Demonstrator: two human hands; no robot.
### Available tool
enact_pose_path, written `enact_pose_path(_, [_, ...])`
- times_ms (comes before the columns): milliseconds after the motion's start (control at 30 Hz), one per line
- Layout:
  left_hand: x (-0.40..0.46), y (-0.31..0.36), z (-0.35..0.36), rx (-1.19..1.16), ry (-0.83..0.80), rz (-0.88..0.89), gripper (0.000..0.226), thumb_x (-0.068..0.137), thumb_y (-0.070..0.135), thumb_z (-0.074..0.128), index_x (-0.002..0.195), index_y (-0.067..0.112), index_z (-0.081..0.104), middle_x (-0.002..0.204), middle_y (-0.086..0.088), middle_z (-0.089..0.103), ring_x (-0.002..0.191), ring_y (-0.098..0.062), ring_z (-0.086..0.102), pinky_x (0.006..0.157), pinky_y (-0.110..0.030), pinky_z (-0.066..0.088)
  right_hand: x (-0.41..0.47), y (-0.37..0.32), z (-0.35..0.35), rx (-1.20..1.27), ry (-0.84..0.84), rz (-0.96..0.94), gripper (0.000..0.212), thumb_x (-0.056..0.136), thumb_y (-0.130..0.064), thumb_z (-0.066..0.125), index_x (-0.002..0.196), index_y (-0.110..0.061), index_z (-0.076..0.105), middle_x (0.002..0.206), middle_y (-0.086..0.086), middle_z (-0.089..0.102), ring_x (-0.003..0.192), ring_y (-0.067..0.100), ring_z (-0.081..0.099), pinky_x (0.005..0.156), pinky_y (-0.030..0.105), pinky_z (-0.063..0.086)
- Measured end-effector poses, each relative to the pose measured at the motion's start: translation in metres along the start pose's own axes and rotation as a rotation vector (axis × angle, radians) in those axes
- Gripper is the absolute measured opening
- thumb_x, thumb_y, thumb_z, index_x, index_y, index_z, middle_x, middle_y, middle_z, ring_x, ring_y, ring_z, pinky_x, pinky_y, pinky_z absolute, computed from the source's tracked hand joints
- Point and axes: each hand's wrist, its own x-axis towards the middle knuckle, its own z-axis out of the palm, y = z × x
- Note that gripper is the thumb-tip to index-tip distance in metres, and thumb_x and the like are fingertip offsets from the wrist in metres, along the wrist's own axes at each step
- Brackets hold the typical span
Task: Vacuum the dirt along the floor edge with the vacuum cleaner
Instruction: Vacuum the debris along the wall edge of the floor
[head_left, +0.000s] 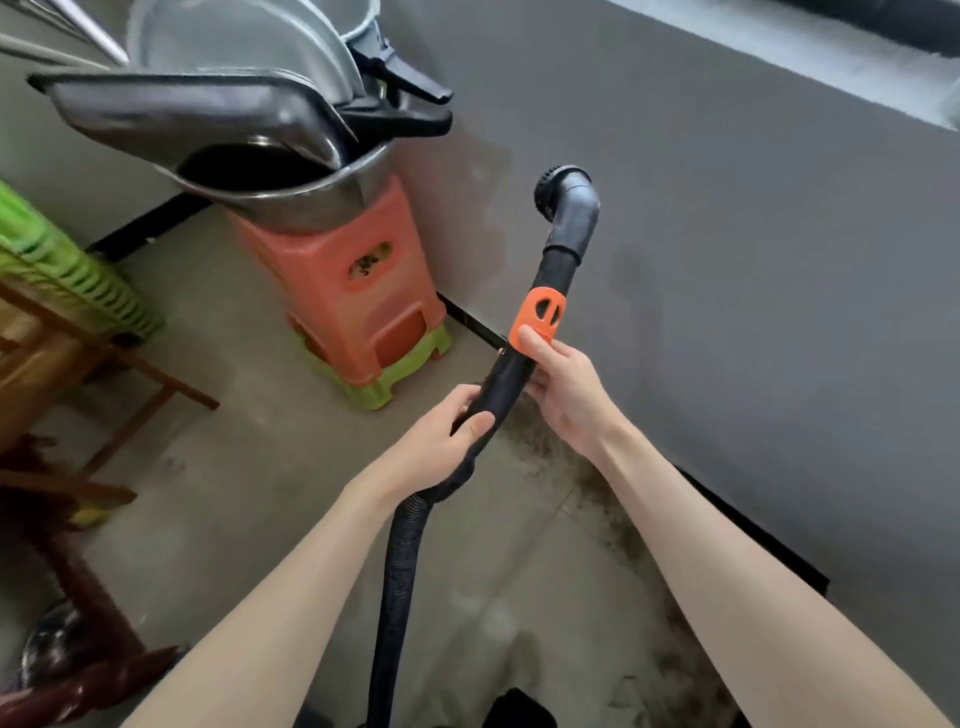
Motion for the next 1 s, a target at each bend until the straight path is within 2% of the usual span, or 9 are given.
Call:
enact_pose_path(100, [0.037, -0.017, -0.013, 0.039, -0.048, -0.043, 0.027, 0.101, 0.033, 0.041, 0.127, 0.028, 0.042, 0.110, 0.011, 0.057, 0.107, -0.012, 0.056, 0.097, -0.037, 0.044, 0.039, 0.012, 0.001, -0.017, 0.041, 0.013, 0.015, 0.097, -0.026, 0.058, 0.094, -0.012, 0.064, 0.078, -0.006, 0.070, 0.073, 0.006, 0.068, 0.069, 0.020, 0.054])
enact_pose_path(233, [0.089, -0.075, -0.020, 0.045, -0.130, -0.101, 0.020, 0.099, 0.038, 0.042, 0.118, 0.031, 0.042, 0.105, 0.013, 0.058, 0.100, -0.009, 0.058, 0.093, -0.034, 0.047, 0.099, 0.062, -0.004, -0.064, 0.094, 0.038, 0.014, 0.097, -0.027, 0.058, 0.095, -0.014, 0.064, 0.083, -0.006, 0.070, 0.080, 0.009, 0.067, 0.073, 0.022, 0.052])
enact_pose_path(300, [0.119, -0.120, -0.016, 0.062, -0.093, -0.109, 0.018, 0.098, 0.043, 0.043, 0.111, 0.031, 0.042, 0.097, 0.012, 0.058, 0.090, -0.008, 0.058, 0.084, -0.030, 0.047, 0.137, 0.101, -0.010, -0.089, 0.105, 0.028, 0.012, 0.096, -0.028, 0.060, 0.098, -0.017, 0.063, 0.090, -0.005, 0.069, 0.090, 0.013, 0.066, 0.084, 0.027, 0.052])
enact_pose_path(400, [0.157, -0.196, 0.003, 0.070, 0.043, -0.134, 0.019, 0.095, 0.050, 0.044, 0.102, 0.033, 0.039, 0.081, 0.012, 0.054, 0.071, -0.003, 0.055, 0.062, -0.023, 0.041, 0.193, 0.168, -0.021, -0.128, 0.115, 0.038, 0.012, 0.094, -0.027, 0.063, 0.102, -0.018, 0.061, 0.105, 0.003, 0.068, 0.105, 0.023, 0.064, 0.097, 0.038, 0.050])
enact_pose_path(467, [0.182, -0.247, 0.019, 0.022, 0.105, -0.142, 0.015, 0.095, 0.050, 0.045, 0.096, 0.038, 0.037, 0.072, 0.013, 0.051, 0.057, 0.001, 0.052, 0.053, -0.021, 0.037, 0.231, 0.211, -0.032, -0.134, 0.125, 0.043, 0.015, 0.093, -0.025, 0.064, 0.104, -0.015, 0.061, 0.106, 0.005, 0.067, 0.105, 0.025, 0.064, 0.094, 0.037, 0.051])
enact_pose_path(600, [0.241, -0.343, 0.047, -0.126, 0.184, -0.109, 0.008, 0.096, 0.042, 0.049, 0.096, 0.040, 0.041, 0.060, 0.004, 0.046, 0.042, -0.006, 0.044, 0.046, -0.033, 0.036, 0.306, 0.290, -0.062, -0.170, 0.108, -0.011, 0.018, 0.093, -0.025, 0.065, 0.107, -0.013, 0.062, 0.095, -0.002, 0.066, 0.086, 0.011, 0.064, 0.075, 0.023, 0.049])
enact_pose_path(700, [0.284, -0.404, 0.065, -0.136, 0.192, -0.079, 0.010, 0.095, 0.038, 0.051, 0.097, 0.037, 0.042, 0.064, 0.002, 0.049, 0.049, -0.014, 0.049, 0.051, -0.037, 0.042, 0.355, 0.346, -0.088, -0.180, 0.103, -0.019, 0.015, 0.093, -0.026, 0.065, 0.102, -0.015, 0.063, 0.095, 0.000, 0.066, 0.088, 0.013, 0.064, 0.078, 0.026, 0.048])
enact_pose_path(800, [0.321, -0.461, 0.080, -0.005, 0.169, -0.090, 0.016, 0.095, 0.039, 0.052, 0.102, 0.029, 0.041, 0.075, 0.000, 0.053, 0.063, -0.020, 0.054, 0.064, -0.039, 0.046, 0.396, 0.402, -0.115, -0.155, 0.089, 0.015, 0.012, 0.096, -0.024, 0.061, 0.098, -0.012, 0.062, 0.097, 0.004, 0.065, 0.092, 0.018, 0.064, 0.081, 0.029, 0.050])
enact_pose_path(1000, [0.352, -0.551, 0.113, 0.173, 0.011, -0.246, 0.038, 0.096, 0.048, 0.046, 0.108, 0.012, 0.043, 0.087, -0.008, 0.059, 0.073, -0.021, 0.057, 0.068, -0.034, 0.047, 0.436, 0.503, -0.158, -0.044, 0.079, 0.168, 0.028, 0.101, -0.018, 0.050, 0.120, 0.001, 0.056, 0.113, 0.013, 0.058, 0.109, 0.026, 0.056, 0.093, 0.039, 0.048])
